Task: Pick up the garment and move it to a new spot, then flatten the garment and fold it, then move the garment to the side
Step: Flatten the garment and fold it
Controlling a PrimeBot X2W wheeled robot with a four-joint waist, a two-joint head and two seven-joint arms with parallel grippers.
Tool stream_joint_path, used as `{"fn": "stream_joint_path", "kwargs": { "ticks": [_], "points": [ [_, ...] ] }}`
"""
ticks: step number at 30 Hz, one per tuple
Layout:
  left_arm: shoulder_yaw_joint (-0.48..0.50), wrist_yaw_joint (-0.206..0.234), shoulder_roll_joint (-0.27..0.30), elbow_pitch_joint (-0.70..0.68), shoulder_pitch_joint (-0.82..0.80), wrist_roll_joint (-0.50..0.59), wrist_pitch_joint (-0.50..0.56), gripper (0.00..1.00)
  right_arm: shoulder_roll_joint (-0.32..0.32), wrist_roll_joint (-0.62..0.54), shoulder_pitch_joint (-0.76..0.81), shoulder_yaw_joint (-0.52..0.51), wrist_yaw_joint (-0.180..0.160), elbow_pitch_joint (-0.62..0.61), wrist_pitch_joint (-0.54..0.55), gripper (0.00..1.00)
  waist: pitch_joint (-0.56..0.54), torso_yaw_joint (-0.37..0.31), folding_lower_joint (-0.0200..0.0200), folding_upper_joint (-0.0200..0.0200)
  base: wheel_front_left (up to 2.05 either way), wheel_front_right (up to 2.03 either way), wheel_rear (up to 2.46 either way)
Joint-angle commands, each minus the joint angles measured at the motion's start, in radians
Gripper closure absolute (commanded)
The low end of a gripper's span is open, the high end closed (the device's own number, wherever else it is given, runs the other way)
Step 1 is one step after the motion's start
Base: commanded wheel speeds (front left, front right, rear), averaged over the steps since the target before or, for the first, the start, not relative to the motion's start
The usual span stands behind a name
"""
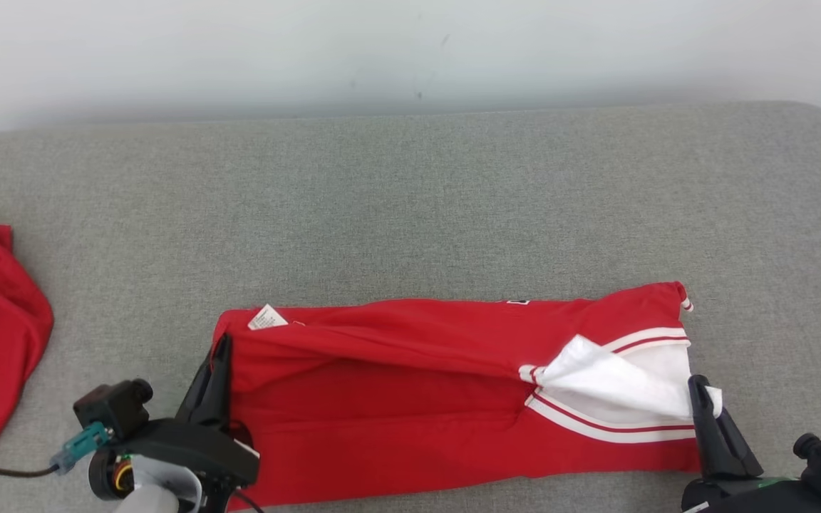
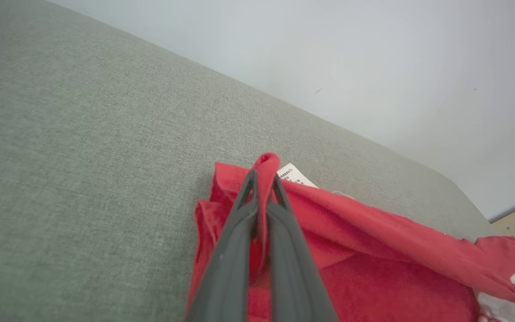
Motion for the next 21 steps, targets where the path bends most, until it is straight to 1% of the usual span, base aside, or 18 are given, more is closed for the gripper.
{"fn": "stream_joint_path", "kwargs": {
  "ticks": [1,8,9,10,11,12,18,21],
  "points": [
    [0.005,0.002,-0.003,0.004,0.025,0.013,-0.004,1.0,0.0,-0.007,0.004,0.005,-0.001,0.007,0.0,1.0,-0.003,-0.003,0.0001,0.0001,0.0,0.0,0.0],
    [0.017,0.002,-0.022,-0.004,0.063,0.046,-0.003,1.0,-0.002,-0.014,-0.017,0.004,-0.001,0.057,0.0,1.0,-0.008,0.001,0.0001,0.0001,0.0,0.0,0.0],
    [0.019,0.002,-0.026,-0.007,0.065,0.054,-0.004,0.67,-0.004,-0.021,-0.021,0.0,-0.001,0.067,0.0,0.93,-0.009,0.002,0.0001,0.0001,0.0,0.0,0.0],
    [0.021,0.002,-0.029,-0.012,0.07,0.064,-0.004,0.39,-0.006,-0.03,-0.024,-0.007,-0.001,0.077,0.0,0.69,-0.011,0.003,0.0001,0.0001,0.0,0.0,0.0],
    [0.024,0.002,-0.031,-0.017,0.077,0.072,-0.004,0.0,-0.005,-0.035,-0.025,-0.014,-0.001,0.082,0.0,0.13,-0.013,0.005,0.0001,0.0001,0.0,0.0,0.0],
    [0.028,0.002,-0.034,-0.022,0.085,0.081,-0.003,0.0,-0.001,-0.037,-0.024,-0.021,-0.001,0.087,0.0,0.0,-0.015,0.006,0.0001,0.0001,0.0,0.0,0.0],
    [0.081,0.002,-0.046,-0.095,0.145,0.146,-0.004,0.0,0.012,-0.047,-0.008,-0.073,-0.001,0.066,0.0,0.0,-0.033,0.021,0.0001,0.0001,0.0,0.0,0.0],
    [0.11,0.002,-0.053,-0.126,0.169,0.171,-0.004,0.0,0.011,-0.049,0.0,-0.082,-0.001,0.058,0.0,0.0,-0.042,0.026,0.0001,0.0001,0.0,0.0,0.0]
  ]
}}
